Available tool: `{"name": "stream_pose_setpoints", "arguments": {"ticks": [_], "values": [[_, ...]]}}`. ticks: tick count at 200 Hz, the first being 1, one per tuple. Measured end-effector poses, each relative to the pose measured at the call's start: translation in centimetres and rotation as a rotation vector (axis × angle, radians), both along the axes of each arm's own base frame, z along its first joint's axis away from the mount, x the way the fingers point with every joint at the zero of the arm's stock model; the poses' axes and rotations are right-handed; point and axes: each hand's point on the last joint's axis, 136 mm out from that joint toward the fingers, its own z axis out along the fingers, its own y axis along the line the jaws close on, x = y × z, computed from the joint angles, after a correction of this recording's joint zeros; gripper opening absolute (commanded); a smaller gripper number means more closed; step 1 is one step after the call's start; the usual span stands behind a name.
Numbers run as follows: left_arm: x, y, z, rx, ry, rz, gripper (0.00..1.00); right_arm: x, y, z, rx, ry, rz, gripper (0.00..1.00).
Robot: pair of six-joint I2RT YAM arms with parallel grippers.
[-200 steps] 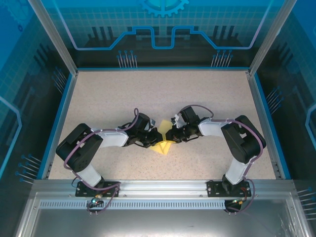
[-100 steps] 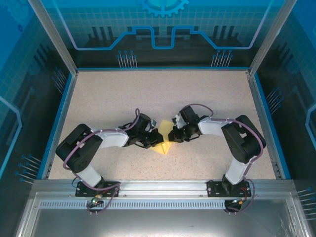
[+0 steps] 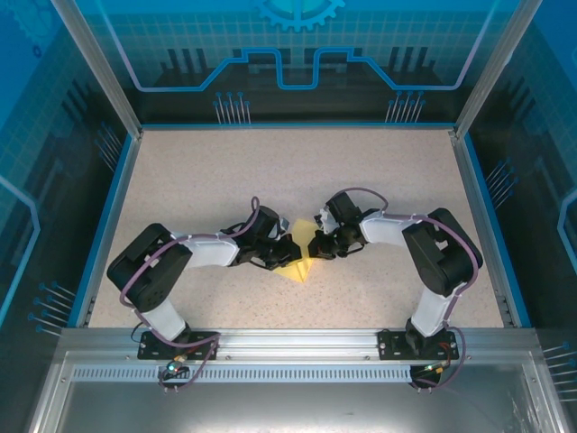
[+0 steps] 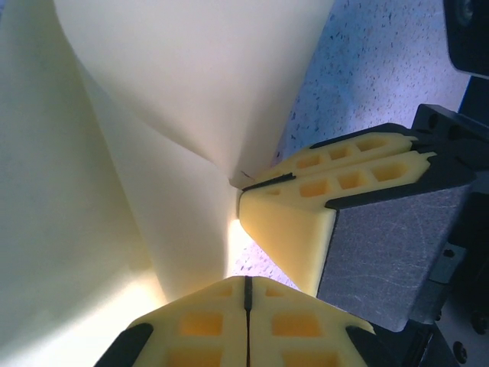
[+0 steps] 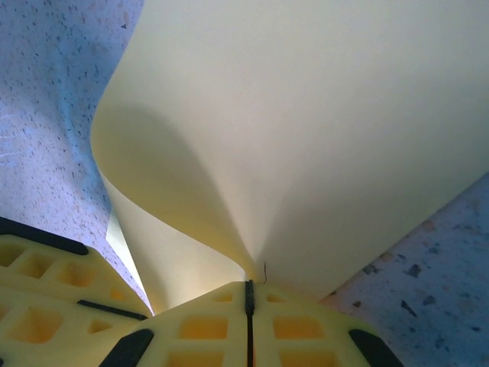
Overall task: Fold a paper plane with a square sheet of paper (pick it up from the middle)
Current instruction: Fold the triangle a second time at the center of the table.
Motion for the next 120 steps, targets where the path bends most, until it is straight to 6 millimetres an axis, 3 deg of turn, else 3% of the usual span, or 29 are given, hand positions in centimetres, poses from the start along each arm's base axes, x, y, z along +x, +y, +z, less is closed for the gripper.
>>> {"name": "stream_pose_setpoints", "arguments": {"ticks": [120], "values": [[-0.3,-0.1,-1.3,0.02,0.027,-0.007,0.05,0.5,0.0,-0.3,-0.021,-0.003,0.001,0.07]]}}
